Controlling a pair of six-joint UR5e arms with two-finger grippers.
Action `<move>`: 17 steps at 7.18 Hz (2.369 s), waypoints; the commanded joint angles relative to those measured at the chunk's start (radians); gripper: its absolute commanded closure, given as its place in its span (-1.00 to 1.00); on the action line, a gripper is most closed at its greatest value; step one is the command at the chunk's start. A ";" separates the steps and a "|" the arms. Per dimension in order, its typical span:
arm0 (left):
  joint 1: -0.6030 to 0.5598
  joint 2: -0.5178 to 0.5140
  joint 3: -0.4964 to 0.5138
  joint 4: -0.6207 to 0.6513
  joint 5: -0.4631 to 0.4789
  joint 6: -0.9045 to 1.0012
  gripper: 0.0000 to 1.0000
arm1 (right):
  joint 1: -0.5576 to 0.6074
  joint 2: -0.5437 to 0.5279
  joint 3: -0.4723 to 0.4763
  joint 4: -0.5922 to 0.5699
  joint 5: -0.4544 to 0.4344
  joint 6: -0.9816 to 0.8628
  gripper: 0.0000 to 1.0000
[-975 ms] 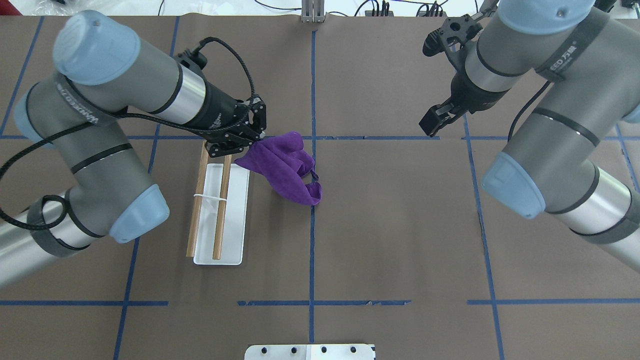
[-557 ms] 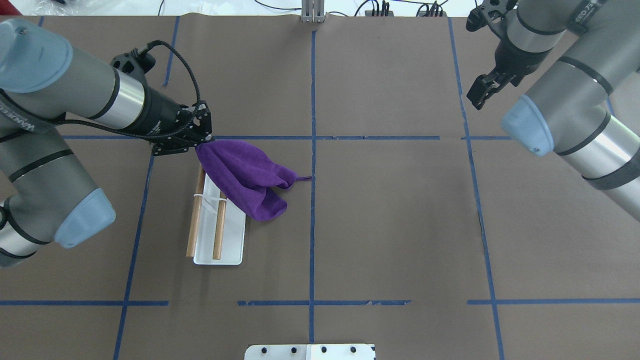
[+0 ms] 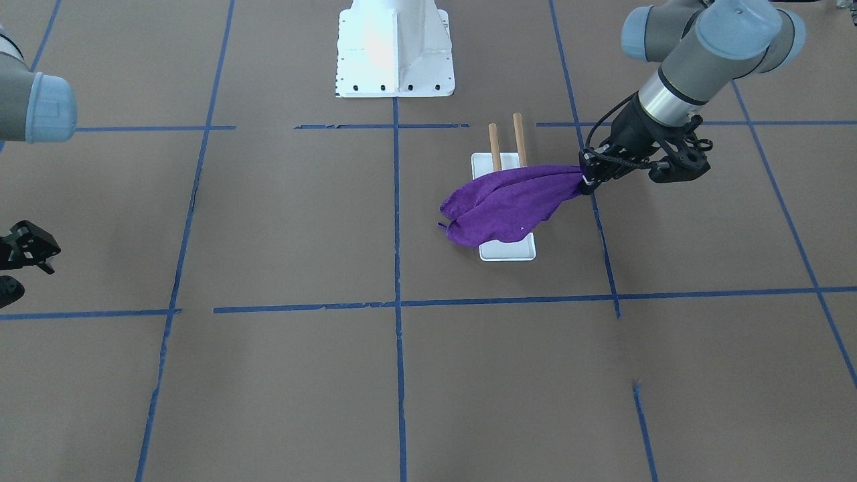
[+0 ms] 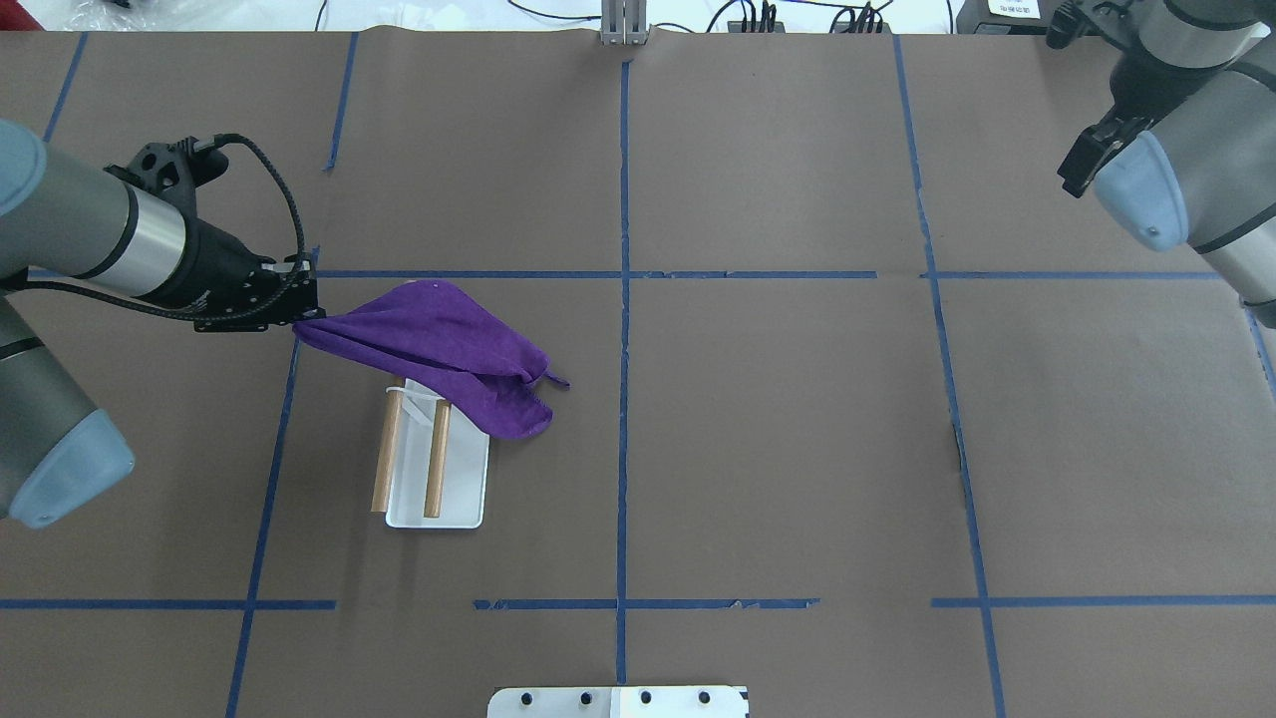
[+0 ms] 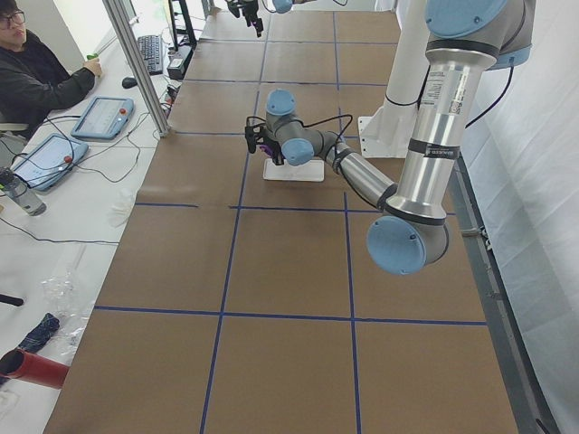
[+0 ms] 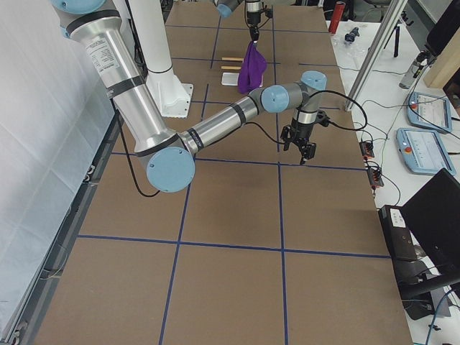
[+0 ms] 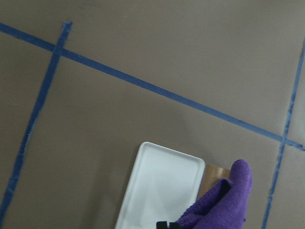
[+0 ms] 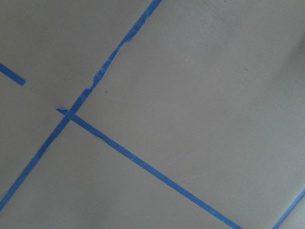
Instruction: Hang towel on rack
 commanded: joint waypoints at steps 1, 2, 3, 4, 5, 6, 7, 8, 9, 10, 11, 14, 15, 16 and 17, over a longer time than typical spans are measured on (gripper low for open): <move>-0.006 0.032 0.010 -0.001 0.006 0.085 1.00 | 0.041 -0.038 -0.010 0.000 0.019 -0.067 -1.00; -0.006 0.032 0.010 -0.002 0.006 0.085 1.00 | 0.051 -0.041 -0.017 0.000 0.019 -0.093 -1.00; -0.006 0.032 0.013 -0.002 0.006 0.085 1.00 | 0.063 -0.047 -0.023 0.000 0.019 -0.113 -1.00; -0.004 0.030 0.021 -0.002 0.006 0.085 0.83 | 0.072 -0.052 -0.032 0.000 0.019 -0.132 -1.00; -0.006 0.027 0.030 -0.004 0.008 0.087 -0.98 | 0.093 -0.070 -0.033 0.000 0.024 -0.146 -1.00; -0.009 0.027 0.030 -0.002 0.008 0.093 -1.00 | 0.123 -0.101 -0.034 0.000 0.054 -0.143 -1.00; -0.026 0.032 0.028 0.002 0.006 0.212 -1.00 | 0.168 -0.127 -0.039 0.000 0.083 -0.144 -1.00; -0.064 0.048 0.030 0.010 0.002 0.315 -1.00 | 0.195 -0.147 -0.039 0.000 0.087 -0.147 -1.00; -0.107 0.086 0.030 0.010 -0.001 0.429 -1.00 | 0.230 -0.177 -0.039 0.000 0.085 -0.140 -1.00; -0.168 0.129 0.030 0.028 -0.003 0.599 -1.00 | 0.267 -0.225 -0.040 0.002 0.087 -0.138 -1.00; -0.243 0.133 0.036 0.101 -0.003 0.791 -1.00 | 0.293 -0.266 -0.040 0.002 0.101 -0.138 -1.00; -0.530 0.139 0.100 0.321 -0.004 1.376 -1.00 | 0.354 -0.370 -0.045 0.079 0.165 -0.117 -1.00; -0.613 0.162 0.152 0.321 -0.005 1.488 -1.00 | 0.362 -0.413 -0.043 0.163 0.173 -0.051 -1.00; -0.665 0.197 0.174 0.317 -0.003 1.503 -1.00 | 0.362 -0.462 -0.045 0.275 0.179 -0.004 -1.00; -0.676 0.232 0.188 0.317 -0.009 1.507 -1.00 | 0.362 -0.474 -0.040 0.335 0.180 0.062 -1.00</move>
